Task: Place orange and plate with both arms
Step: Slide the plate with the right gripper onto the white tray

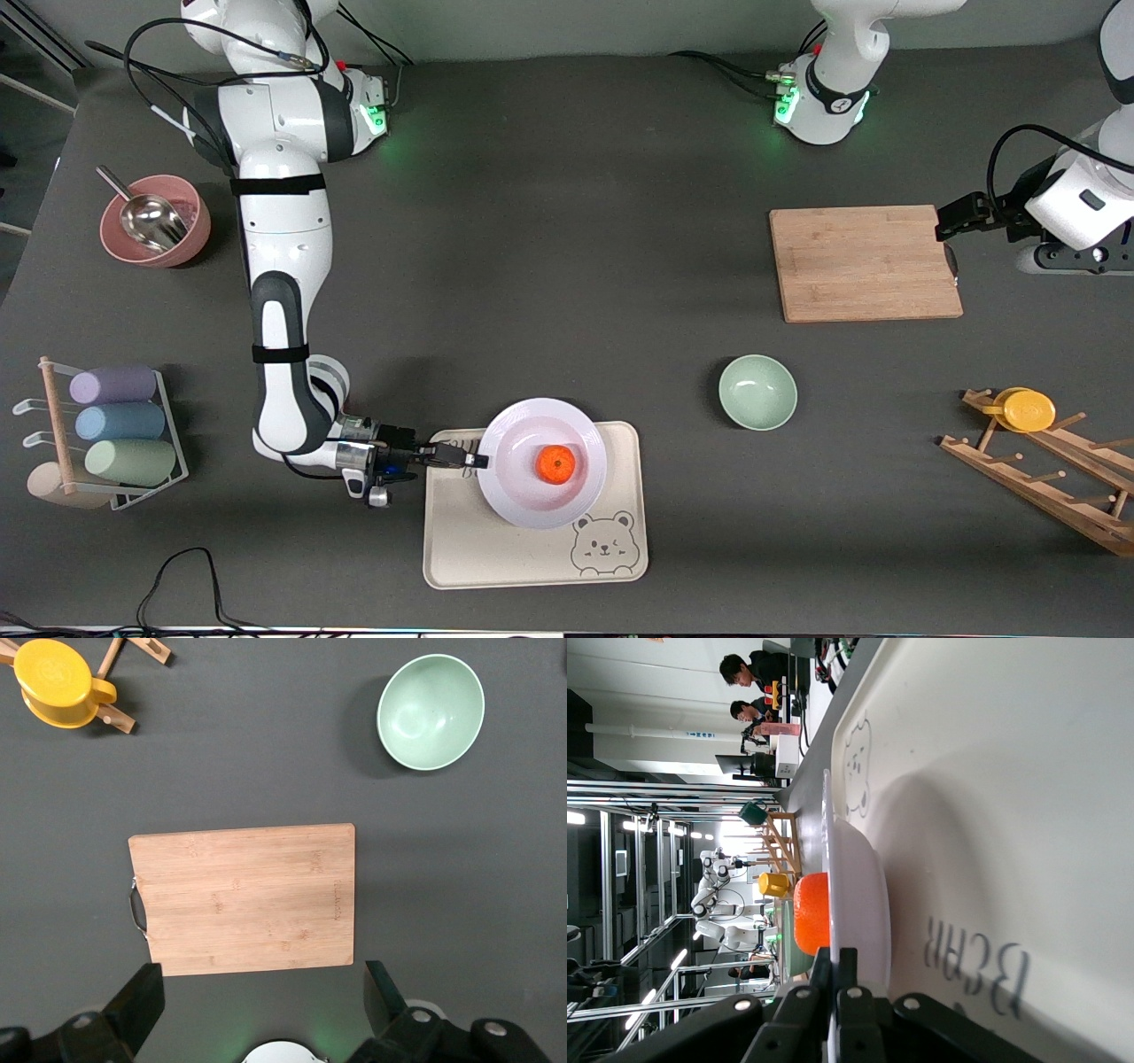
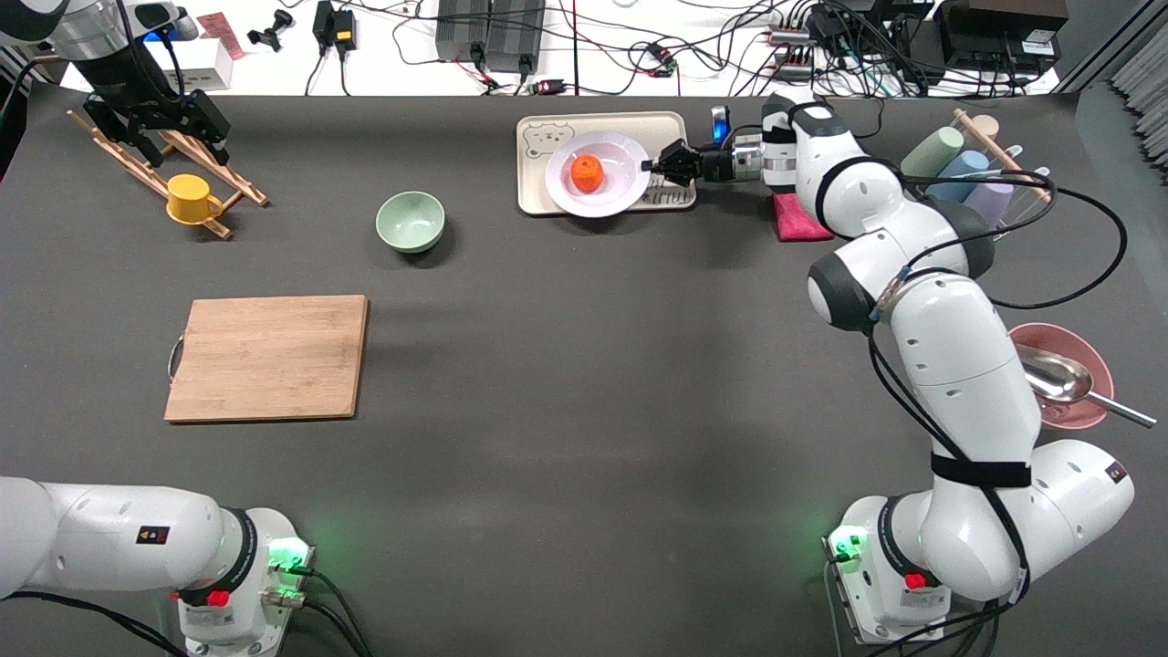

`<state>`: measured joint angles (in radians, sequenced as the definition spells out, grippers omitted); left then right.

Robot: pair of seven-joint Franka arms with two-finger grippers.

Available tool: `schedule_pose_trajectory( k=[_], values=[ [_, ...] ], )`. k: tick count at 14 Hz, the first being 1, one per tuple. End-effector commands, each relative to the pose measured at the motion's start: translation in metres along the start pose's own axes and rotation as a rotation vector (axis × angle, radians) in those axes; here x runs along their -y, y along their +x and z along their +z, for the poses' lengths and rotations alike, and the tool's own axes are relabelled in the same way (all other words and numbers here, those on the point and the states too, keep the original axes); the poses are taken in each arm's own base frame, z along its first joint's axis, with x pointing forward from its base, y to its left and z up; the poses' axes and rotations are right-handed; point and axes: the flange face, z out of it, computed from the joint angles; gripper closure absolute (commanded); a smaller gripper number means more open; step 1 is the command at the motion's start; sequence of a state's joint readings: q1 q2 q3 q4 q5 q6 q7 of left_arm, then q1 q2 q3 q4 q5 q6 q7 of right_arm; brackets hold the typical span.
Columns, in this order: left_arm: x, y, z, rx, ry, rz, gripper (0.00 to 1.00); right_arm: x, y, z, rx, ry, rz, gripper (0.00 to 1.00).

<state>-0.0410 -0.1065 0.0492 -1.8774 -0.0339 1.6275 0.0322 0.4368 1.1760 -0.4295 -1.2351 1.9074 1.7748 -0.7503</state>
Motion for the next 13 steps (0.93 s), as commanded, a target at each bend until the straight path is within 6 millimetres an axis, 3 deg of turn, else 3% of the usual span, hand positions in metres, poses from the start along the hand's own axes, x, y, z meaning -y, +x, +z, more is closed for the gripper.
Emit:
schedule_pose_trajectory(
  k=[1,3,4,7,12,13],
  values=[
    [0.002,-0.004,-0.007,-0.042,-0.021,0.029,0.0,-0.009,0.007,-0.004,-0.026,0.024,-0.042,1.0],
    [0.008,-0.004,-0.007,-0.044,-0.046,0.021,0.0,-0.009,0.007,-0.004,-0.026,0.024,-0.037,0.96],
    [0.009,-0.005,-0.007,-0.039,-0.041,0.02,0.0,-0.009,0.007,-0.004,-0.026,0.024,-0.036,0.76],
    [0.008,-0.005,-0.007,-0.039,-0.034,0.023,0.0,-0.007,0.007,-0.004,-0.021,0.02,-0.033,0.29],
    [0.01,-0.004,-0.008,-0.039,-0.02,0.025,0.0,-0.001,0.009,-0.013,0.025,-0.04,-0.058,0.09],
    [0.01,-0.004,-0.009,-0.044,-0.014,0.026,0.0,0.009,0.013,-0.019,0.04,-0.058,-0.077,0.03]
  ],
)
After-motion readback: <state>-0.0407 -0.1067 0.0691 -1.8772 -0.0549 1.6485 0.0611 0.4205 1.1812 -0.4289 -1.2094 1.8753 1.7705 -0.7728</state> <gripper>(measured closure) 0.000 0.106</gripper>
